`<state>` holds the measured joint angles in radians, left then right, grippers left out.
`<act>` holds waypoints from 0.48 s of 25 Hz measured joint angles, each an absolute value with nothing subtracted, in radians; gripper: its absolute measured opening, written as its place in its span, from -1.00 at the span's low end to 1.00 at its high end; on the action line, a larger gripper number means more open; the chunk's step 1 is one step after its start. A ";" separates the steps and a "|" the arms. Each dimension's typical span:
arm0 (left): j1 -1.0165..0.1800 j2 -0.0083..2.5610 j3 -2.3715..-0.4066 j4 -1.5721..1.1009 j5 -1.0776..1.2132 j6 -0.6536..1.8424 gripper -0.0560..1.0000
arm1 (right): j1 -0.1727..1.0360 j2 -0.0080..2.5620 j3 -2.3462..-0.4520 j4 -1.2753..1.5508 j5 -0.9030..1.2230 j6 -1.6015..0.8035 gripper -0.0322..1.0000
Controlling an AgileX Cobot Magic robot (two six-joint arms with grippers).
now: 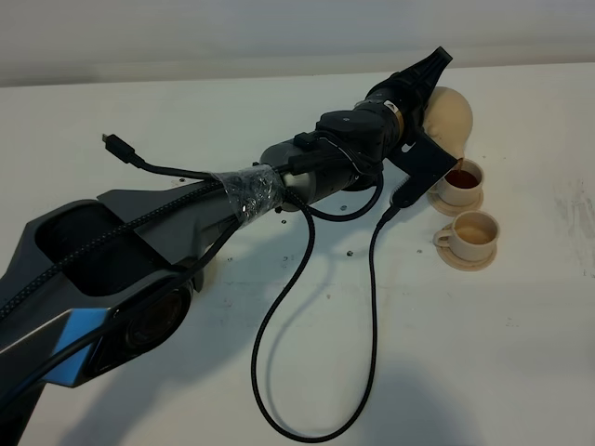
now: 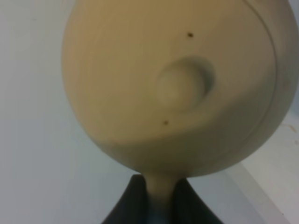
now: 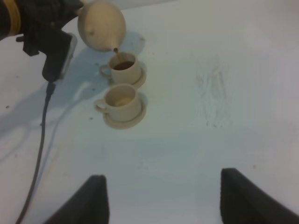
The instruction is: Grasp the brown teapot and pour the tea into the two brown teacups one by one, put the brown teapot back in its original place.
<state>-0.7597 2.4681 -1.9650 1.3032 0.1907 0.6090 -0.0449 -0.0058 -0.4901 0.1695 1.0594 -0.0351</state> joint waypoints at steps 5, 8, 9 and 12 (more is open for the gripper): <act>-0.760 2.468 -1.965 1.303 0.191 0.608 -0.70 | -0.045 -0.006 -0.490 0.170 1.059 -0.035 0.11; -0.760 2.468 -1.965 1.303 0.193 0.590 -0.70 | -0.045 -0.006 -0.490 0.170 1.059 -0.035 0.11; -0.760 2.468 -1.965 1.302 0.195 0.578 -0.70 | -0.045 -0.006 -0.490 0.170 1.059 -0.035 0.11; -0.760 2.468 -1.965 1.302 0.208 0.543 -0.70 | -0.045 -0.006 -0.490 0.170 1.059 -0.035 0.11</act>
<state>-0.7597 2.4681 -1.9650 1.3023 0.2079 0.5435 -0.0449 -0.0058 -0.4901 0.1695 1.0594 -0.0351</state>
